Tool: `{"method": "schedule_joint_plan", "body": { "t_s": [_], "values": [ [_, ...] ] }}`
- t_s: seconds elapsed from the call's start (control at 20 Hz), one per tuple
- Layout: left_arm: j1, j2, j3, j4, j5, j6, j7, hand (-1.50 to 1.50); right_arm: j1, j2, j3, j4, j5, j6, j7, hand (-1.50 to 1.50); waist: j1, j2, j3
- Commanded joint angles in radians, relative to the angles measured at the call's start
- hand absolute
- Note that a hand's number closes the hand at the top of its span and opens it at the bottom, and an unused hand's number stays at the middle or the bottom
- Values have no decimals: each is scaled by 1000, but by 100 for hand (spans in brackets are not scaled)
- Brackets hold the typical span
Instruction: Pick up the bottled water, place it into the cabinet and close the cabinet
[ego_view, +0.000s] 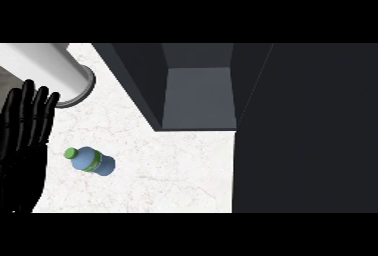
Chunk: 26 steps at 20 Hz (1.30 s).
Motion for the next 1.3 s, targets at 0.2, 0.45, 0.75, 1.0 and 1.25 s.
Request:
{"method": "schedule_joint_plan", "body": {
  "t_s": [0.2,0.45,0.75,1.0,1.25],
  "values": [
    [20,119,264,77,235,-129,-73,-150,126,59,4,-112,-20,-31,2,-150,-6,2,-41],
    [22,71,278,104,394,-93,119,-150,268,26,154,-219,-182,135,114,-150,-14,-1,-41],
    [181,113,357,-114,486,-117,253,-150,417,39,227,-363,-147,146,114,-150,-1,-1,-40],
    [176,133,358,-51,389,-119,255,-150,584,22,278,-462,-125,177,80,-150,-12,0,-40],
    [198,128,384,83,397,-174,210,-150,620,14,308,-545,-108,157,107,-150,-15,1,-41]
  ]
}}
